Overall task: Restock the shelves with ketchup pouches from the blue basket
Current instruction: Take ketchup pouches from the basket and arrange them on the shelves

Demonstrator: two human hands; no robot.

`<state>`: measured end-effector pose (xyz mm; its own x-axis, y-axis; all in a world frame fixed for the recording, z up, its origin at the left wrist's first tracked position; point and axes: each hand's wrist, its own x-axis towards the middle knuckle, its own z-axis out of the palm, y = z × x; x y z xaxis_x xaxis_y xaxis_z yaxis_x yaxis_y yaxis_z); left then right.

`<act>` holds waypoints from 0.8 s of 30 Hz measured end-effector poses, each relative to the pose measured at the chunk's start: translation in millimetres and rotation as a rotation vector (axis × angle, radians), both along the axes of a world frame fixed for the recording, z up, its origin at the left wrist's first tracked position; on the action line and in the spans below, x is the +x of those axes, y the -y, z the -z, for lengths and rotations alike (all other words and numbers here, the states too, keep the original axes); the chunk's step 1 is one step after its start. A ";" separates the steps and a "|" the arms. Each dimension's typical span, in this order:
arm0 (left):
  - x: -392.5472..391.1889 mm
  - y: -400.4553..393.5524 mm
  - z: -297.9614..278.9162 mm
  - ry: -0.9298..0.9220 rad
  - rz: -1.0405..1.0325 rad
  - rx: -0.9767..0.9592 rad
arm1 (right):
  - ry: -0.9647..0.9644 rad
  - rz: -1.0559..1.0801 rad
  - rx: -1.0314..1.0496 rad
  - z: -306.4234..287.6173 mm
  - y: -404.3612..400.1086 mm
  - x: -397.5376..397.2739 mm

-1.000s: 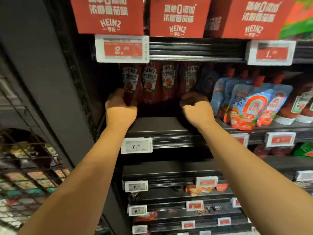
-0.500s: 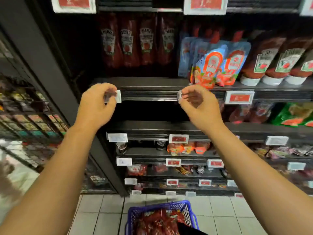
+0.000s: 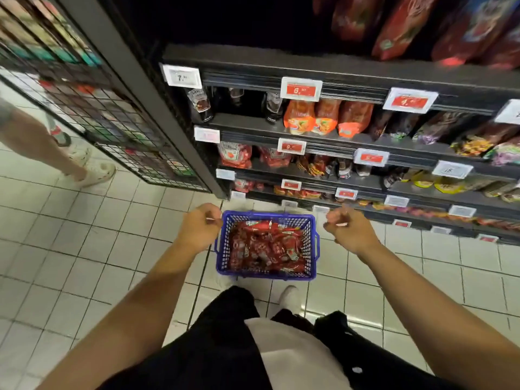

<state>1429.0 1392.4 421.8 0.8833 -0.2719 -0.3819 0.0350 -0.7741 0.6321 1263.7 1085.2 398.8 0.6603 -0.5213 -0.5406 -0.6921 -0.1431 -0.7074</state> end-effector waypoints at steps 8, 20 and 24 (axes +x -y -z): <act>-46.4 -30.7 102.4 -0.259 0.060 0.306 | -0.246 0.119 0.196 91.7 -45.2 -27.8; -54.1 -52.6 337.7 -0.536 0.040 0.406 | -0.440 -0.185 0.100 299.3 -108.6 -2.2; -33.1 -47.9 426.1 -0.502 0.070 0.405 | -0.437 -0.350 0.054 390.4 -123.2 31.6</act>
